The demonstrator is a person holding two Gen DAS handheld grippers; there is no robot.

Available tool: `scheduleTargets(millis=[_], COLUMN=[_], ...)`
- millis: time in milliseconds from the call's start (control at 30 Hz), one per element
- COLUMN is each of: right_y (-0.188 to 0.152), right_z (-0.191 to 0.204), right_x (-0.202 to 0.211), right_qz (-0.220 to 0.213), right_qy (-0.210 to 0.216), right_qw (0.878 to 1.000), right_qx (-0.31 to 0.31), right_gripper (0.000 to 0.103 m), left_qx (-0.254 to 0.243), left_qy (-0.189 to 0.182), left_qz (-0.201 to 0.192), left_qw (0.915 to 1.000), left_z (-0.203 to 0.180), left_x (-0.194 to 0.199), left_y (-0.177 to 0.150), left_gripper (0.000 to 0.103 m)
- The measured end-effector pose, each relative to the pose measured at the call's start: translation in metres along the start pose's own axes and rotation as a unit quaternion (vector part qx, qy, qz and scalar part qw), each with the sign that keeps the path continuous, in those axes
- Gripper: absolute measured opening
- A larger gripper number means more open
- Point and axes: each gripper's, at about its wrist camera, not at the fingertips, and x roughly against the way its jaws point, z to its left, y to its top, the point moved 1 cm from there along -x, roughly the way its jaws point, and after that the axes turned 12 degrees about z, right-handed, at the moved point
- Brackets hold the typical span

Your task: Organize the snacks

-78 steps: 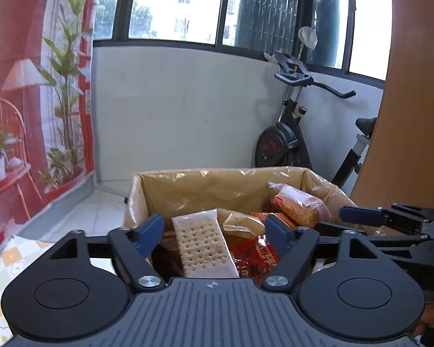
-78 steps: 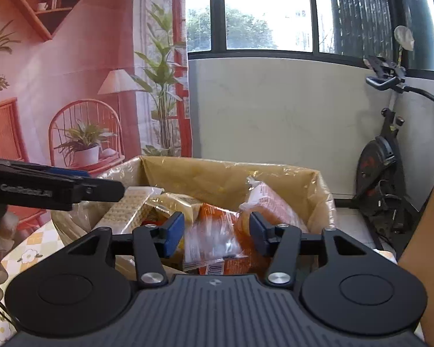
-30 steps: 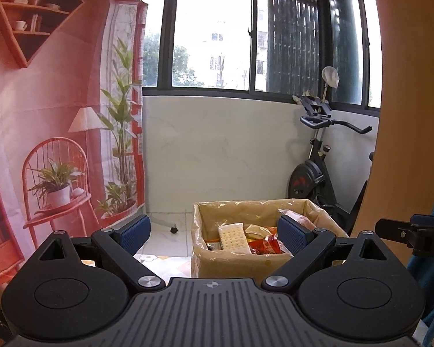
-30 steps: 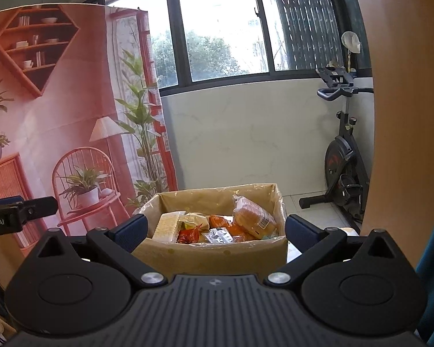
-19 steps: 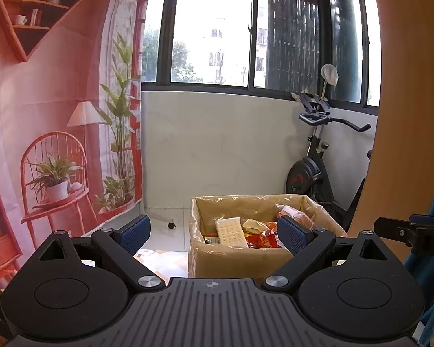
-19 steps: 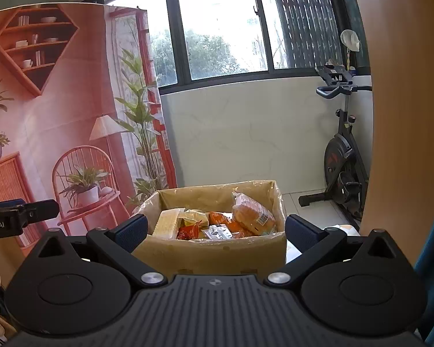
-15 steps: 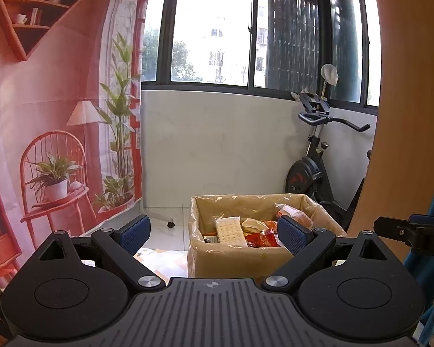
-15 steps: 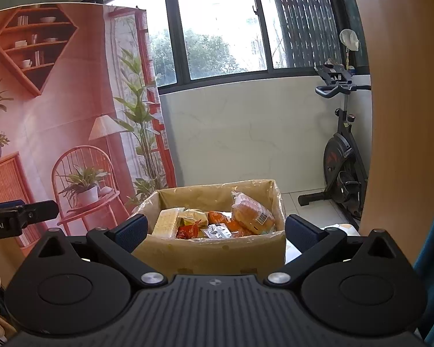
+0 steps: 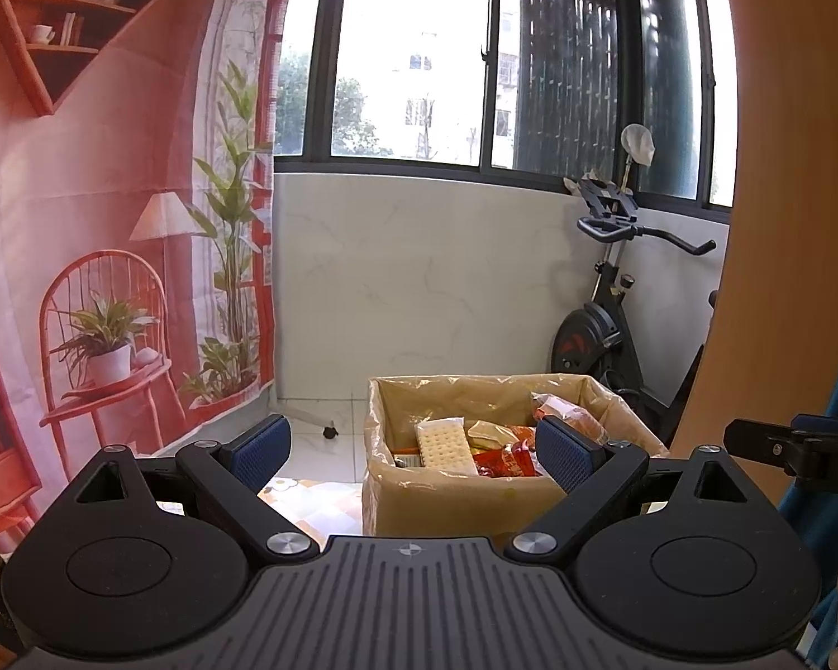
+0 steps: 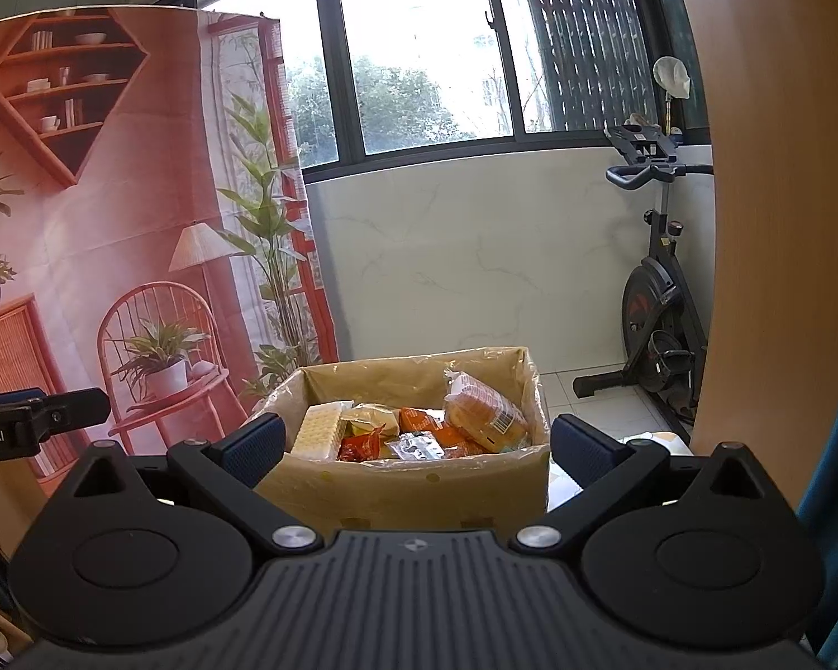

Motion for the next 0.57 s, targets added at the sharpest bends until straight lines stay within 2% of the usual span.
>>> scheduleTargets(millis=[567], right_y=[0.0001], right_z=[-0.0011], right_x=[0.0002], right_qz=[0.0], right_qy=[0.0], right_qw=[1.0], right_qx=[0.0], right_gripper=[0.103], left_qx=[0.001], left_qy=[-0.002], left_qz=[-0.003], left_qw=[1.0], left_z=[0.0003], left_x=[0.0021], left_y=[-0.0004], left_gripper=[0.096])
